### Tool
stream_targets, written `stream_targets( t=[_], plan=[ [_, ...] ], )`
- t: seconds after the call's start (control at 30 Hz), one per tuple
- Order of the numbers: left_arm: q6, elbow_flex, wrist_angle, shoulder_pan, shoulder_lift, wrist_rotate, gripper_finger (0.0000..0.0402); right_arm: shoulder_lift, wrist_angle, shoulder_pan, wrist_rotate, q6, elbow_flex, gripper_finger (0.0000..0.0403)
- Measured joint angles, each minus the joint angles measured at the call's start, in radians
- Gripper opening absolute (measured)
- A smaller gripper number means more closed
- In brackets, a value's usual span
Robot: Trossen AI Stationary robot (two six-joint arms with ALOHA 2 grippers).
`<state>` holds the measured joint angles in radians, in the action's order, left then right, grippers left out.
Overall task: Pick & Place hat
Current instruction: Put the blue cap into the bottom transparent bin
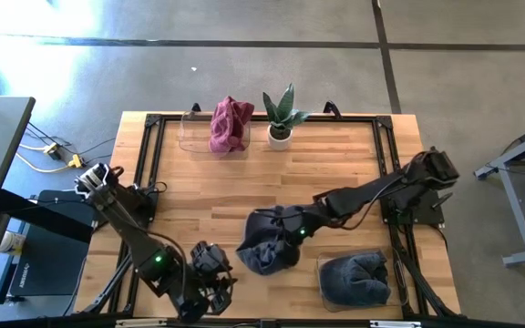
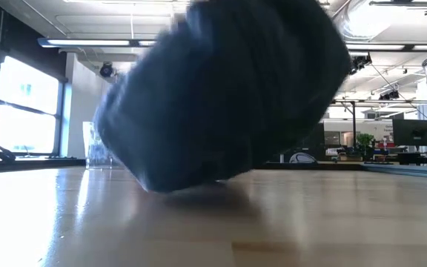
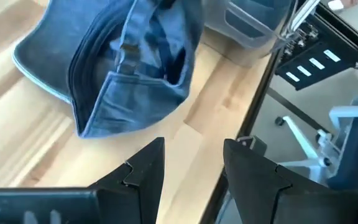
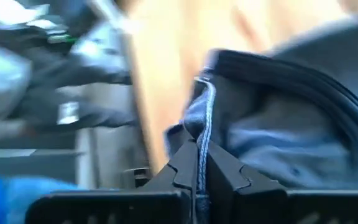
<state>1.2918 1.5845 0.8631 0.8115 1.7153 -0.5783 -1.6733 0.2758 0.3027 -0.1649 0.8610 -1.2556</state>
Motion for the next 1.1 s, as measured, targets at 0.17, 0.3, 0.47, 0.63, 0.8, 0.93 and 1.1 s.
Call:
stream_targets(
  t=[0.17,0.3,0.47,0.63,0.8,0.93,1.1],
  plan=[
    [-0.055,-0.001,0.0,-0.046,0.023,-0.011,0.016,-0.05,0.198,-0.032,0.102,0.076,0.001,0.002],
    [-0.056,-0.038,-0.008,-0.095,0.045,-0.015,0.016,-0.096,0.294,-0.069,0.156,0.108,0.002,0.0009],
    [-0.051,-0.084,-0.016,-0.168,0.103,-0.012,0.016,-0.121,0.318,-0.103,0.203,0.114,0.002,0.0027],
    [-0.152,-0.085,-0.142,-0.203,0.123,0.019,0.016,-0.123,0.351,-0.135,0.219,0.136,0.002,0.0101],
    [-0.212,-0.086,-0.233,-0.232,0.174,0.033,0.016,-0.115,0.377,-0.152,0.223,0.122,0.002,0.0171],
    [-0.186,-0.086,-0.232,-0.267,0.22,0.06,0.016,-0.061,0.407,-0.14,0.224,0.08,0.002,0.0193],
    [-0.139,-0.086,-0.127,-0.319,0.248,0.131,0.016,0.002,0.434,-0.093,0.142,-0.023,0.002,0.0192]
  ],
)
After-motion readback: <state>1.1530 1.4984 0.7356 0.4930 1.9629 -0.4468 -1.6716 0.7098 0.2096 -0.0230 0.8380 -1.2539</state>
